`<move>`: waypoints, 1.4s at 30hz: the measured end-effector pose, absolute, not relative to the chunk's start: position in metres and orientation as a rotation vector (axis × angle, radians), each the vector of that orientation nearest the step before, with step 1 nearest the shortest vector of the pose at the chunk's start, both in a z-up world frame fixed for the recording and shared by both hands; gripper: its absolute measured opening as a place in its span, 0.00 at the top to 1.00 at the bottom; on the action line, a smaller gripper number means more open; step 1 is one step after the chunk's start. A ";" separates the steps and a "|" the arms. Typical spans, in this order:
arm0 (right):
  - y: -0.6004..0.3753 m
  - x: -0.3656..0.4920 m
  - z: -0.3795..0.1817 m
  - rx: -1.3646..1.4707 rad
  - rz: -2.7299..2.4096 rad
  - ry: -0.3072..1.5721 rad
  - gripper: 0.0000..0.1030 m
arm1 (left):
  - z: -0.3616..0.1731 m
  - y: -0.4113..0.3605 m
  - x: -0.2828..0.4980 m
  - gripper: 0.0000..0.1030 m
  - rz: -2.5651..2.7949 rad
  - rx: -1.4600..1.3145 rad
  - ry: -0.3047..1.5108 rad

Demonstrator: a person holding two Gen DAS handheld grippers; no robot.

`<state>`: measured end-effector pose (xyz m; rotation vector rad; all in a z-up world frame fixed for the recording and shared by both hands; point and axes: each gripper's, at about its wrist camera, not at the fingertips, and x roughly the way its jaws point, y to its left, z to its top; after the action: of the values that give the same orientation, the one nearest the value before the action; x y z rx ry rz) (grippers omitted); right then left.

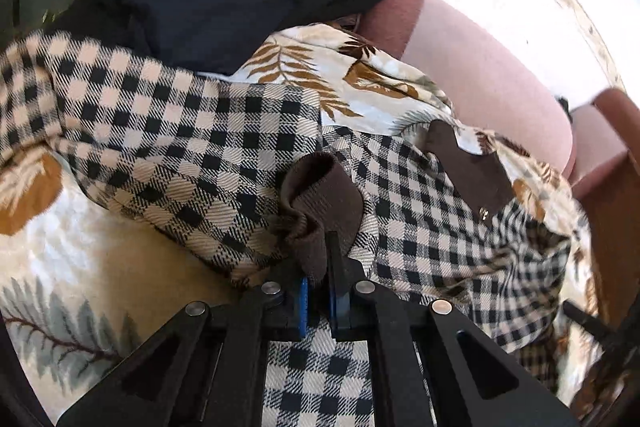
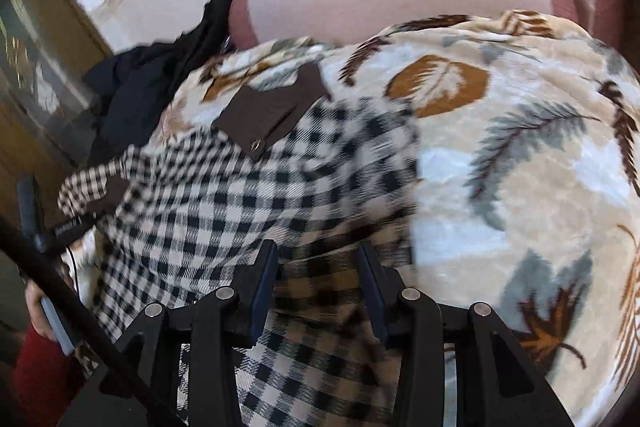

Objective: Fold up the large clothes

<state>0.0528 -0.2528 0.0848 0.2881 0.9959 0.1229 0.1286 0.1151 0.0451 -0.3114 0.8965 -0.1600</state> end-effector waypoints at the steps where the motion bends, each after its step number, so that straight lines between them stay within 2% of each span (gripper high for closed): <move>1: -0.245 0.055 0.082 0.265 0.124 1.002 0.57 | 0.045 0.117 0.130 0.93 -0.156 -0.320 0.897; 9: -0.235 0.072 0.045 0.216 0.058 1.126 0.57 | 0.041 0.122 0.130 0.93 -0.078 -0.320 0.928; 14: -0.272 0.066 0.070 0.293 0.009 1.033 0.57 | 0.042 0.121 0.113 0.93 -0.075 -0.307 0.937; 19: -0.304 0.069 0.087 0.370 -0.070 0.931 0.57 | 0.063 0.128 0.097 0.93 -0.085 -0.308 0.869; 25: -0.282 0.093 0.081 0.281 -0.065 0.950 0.62 | 0.067 0.145 0.099 0.92 -0.012 -0.338 0.859; 32: -0.247 0.142 0.026 0.107 -0.166 1.099 0.61 | 0.060 0.186 0.100 0.92 0.061 -0.450 0.887; 35: -0.236 0.150 0.031 0.025 -0.243 1.097 0.58 | 0.062 0.202 0.096 0.92 0.078 -0.472 0.873; 37: -0.219 0.146 0.050 -0.036 -0.276 1.047 0.58 | 0.064 0.208 0.094 0.89 0.091 -0.455 0.861; 39: -0.196 0.140 0.071 -0.038 -0.217 0.994 0.58 | 0.068 0.219 0.091 0.74 0.116 -0.429 0.841; 42: -0.152 0.138 0.082 -0.036 -0.086 0.996 0.58 | 0.072 0.239 0.086 0.67 0.162 -0.415 0.816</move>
<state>0.1383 -0.1518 0.0818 -0.0359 0.9958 -0.0863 0.0857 0.2392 0.0719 -0.4153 0.8157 0.1625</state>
